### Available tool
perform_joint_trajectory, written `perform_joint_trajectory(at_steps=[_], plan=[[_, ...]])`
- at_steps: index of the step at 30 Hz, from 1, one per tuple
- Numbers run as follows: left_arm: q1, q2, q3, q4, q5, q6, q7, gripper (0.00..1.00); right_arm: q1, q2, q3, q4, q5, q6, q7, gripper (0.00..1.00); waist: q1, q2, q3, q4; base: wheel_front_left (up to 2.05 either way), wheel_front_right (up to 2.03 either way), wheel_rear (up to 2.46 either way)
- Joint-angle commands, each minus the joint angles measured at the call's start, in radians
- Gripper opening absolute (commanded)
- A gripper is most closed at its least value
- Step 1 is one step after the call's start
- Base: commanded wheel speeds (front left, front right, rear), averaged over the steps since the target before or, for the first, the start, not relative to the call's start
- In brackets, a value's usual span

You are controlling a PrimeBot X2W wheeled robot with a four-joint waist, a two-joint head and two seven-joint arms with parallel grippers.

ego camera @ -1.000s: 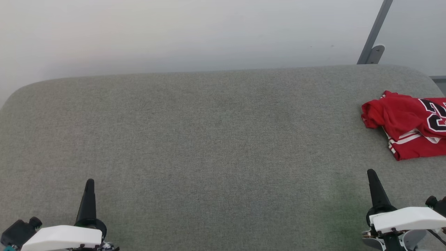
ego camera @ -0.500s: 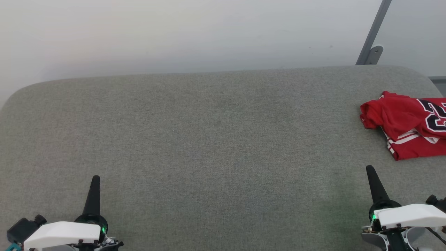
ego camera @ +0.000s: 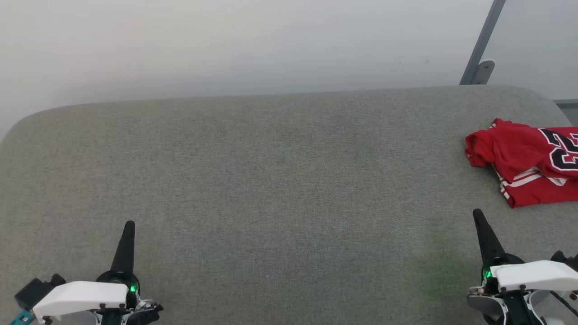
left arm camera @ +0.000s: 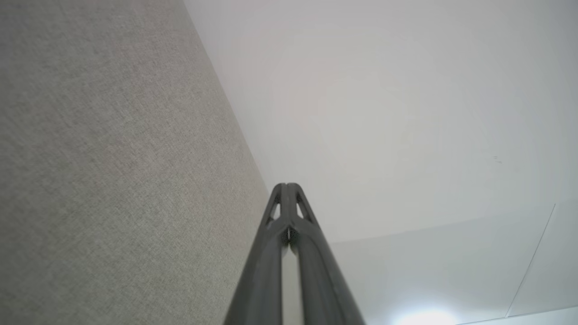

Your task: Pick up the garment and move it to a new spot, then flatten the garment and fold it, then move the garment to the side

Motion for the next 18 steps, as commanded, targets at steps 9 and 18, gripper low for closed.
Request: perform_joint_trajectory(at_steps=[9,18], plan=[[-0.036,-0.003,-0.004,0.008,-0.087,-0.004,0.025,0.00,-0.023,0.006,-0.006,-0.013,0.083,0.000,0.026,0.00,0.0000,-0.0001,-0.003,-0.002,0.00,0.00,0.00],[-0.044,-0.007,-0.006,0.016,-0.147,-0.005,0.041,0.00,-0.026,0.011,-0.009,-0.017,0.139,0.000,0.042,0.00,0.0000,-0.0001,-0.005,-0.004,0.00,0.00,0.00]])
